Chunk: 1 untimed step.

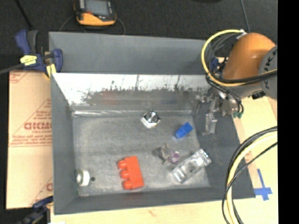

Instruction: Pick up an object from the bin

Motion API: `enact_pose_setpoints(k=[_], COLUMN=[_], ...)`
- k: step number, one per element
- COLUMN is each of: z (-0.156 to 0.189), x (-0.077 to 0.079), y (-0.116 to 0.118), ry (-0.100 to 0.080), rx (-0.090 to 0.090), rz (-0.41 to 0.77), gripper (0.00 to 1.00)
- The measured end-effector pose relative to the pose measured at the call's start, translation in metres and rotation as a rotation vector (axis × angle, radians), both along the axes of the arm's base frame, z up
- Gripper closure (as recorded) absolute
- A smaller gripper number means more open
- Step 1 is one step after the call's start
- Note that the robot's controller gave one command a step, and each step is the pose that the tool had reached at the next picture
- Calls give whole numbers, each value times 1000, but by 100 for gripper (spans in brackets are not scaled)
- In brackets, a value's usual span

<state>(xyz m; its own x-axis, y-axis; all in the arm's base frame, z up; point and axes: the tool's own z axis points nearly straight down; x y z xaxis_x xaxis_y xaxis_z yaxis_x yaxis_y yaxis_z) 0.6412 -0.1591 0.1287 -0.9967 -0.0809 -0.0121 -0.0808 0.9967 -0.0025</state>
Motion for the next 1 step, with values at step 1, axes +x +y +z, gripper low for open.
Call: enact_pose_setpoints(k=[1], z=[-56], x=[8], y=[20], ry=[8], rx=[-1], rz=[147], gripper=[0])
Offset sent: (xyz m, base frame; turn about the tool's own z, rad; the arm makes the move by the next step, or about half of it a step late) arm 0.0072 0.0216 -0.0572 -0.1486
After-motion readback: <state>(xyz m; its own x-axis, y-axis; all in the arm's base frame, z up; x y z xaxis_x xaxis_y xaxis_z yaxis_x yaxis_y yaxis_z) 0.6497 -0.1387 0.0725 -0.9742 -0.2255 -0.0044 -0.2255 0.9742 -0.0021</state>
